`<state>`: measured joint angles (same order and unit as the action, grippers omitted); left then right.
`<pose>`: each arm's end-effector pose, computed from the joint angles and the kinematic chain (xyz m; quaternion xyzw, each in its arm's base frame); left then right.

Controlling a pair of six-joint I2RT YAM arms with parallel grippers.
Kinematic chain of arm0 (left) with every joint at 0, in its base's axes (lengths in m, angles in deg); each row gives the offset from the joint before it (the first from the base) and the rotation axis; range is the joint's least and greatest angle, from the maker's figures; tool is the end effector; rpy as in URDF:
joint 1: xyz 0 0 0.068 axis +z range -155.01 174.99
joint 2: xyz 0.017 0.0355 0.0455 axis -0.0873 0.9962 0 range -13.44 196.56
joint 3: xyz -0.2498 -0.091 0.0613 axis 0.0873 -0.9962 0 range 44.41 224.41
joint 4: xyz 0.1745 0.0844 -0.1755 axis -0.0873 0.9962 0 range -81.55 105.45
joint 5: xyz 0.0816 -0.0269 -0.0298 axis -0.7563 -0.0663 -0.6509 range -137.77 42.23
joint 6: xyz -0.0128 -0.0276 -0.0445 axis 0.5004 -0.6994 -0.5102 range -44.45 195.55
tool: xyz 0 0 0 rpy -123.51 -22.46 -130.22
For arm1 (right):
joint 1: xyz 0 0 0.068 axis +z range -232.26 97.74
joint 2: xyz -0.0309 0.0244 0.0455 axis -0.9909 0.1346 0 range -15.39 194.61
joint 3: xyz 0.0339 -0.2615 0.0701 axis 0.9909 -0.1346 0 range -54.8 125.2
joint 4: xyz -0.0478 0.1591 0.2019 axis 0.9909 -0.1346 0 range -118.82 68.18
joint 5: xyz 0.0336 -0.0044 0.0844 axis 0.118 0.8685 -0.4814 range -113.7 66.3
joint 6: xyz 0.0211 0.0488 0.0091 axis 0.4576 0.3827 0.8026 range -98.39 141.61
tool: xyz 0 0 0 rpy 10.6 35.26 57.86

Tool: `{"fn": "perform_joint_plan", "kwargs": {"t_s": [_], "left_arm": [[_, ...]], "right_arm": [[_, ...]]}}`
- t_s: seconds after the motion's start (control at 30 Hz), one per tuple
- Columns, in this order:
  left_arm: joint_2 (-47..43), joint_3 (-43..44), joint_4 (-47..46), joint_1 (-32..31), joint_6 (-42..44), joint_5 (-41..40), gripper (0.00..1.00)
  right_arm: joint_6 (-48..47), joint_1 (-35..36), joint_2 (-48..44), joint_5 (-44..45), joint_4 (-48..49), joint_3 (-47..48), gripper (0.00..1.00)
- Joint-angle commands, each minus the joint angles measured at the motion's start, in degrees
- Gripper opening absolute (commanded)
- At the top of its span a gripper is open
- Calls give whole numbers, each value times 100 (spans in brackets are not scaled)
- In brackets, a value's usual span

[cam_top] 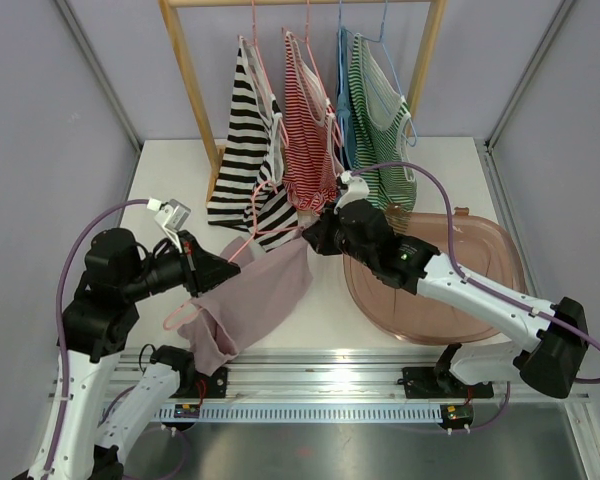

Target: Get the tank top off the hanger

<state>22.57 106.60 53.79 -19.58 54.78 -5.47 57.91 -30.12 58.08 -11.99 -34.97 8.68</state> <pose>0.0855 -0.0471 0.3978 0.1677 0.7702 -0.4443 0.4258 0.1879 0.2299 0.3404 -0.0588 0.8301 0.3211 0.4521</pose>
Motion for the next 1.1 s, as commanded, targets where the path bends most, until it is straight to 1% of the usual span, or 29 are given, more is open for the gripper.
{"fn": "perform_joint_plan", "kwargs": {"t_s": [0.0,0.1,0.17,0.2,0.23,0.47,0.57,0.67,0.7,0.77,0.8,0.87,0.9,0.97,1.0,1.03,1.07], "left_arm": [[-6,179,-237,-28,91,104,0],[3,302,18,-20,275,-90,0],[-24,346,132,-20,328,-143,0],[-32,355,133,-20,328,-126,0],[-41,364,141,-20,328,-117,0],[-191,460,-104,-20,65,-21,0],[-182,548,-209,-28,-14,-20,0],[-270,531,-648,-28,-268,-274,0],[-322,513,-1041,-20,-356,-328,0],[-401,399,-1596,-20,-689,-406,0],[-428,347,-2199,-20,-813,-459,0],[-437,215,-2835,-20,-1102,-687,0],[-411,145,-3525,-20,-1209,-767,0],[-210,56,-4197,-20,-1419,-934,0],[-95,56,-4783,-28,-1481,-978,0],[28,65,-5050,-37,-1508,-1022,0],[299,65,-5357,-46,-1569,-1040,0]], "right_arm": [[-280,16,-52,543,217,226,0],[-604,-2,-9,1235,-91,419,0],[-728,-229,131,1483,-546,664,0],[-772,-231,176,1484,-549,735,0],[-799,-387,228,1597,-723,797,0],[-755,-898,642,1414,-1146,1043,0],[-790,-951,651,1081,-1120,1070,0],[-904,-951,414,343,-717,886,0],[-948,-951,309,-259,-437,824,0],[-949,-951,-41,-930,-111,605,0],[-914,-951,-165,-1594,169,552,0],[-774,-951,-481,-2196,365,551,0],[-721,-943,-579,-2756,487,603,0],[-546,-943,-789,-3225,558,848,0],[-475,-951,-843,-3558,576,963,0],[-431,-943,-878,-3683,559,1103,0],[-378,-951,-852,-3823,489,1453,0]]}}
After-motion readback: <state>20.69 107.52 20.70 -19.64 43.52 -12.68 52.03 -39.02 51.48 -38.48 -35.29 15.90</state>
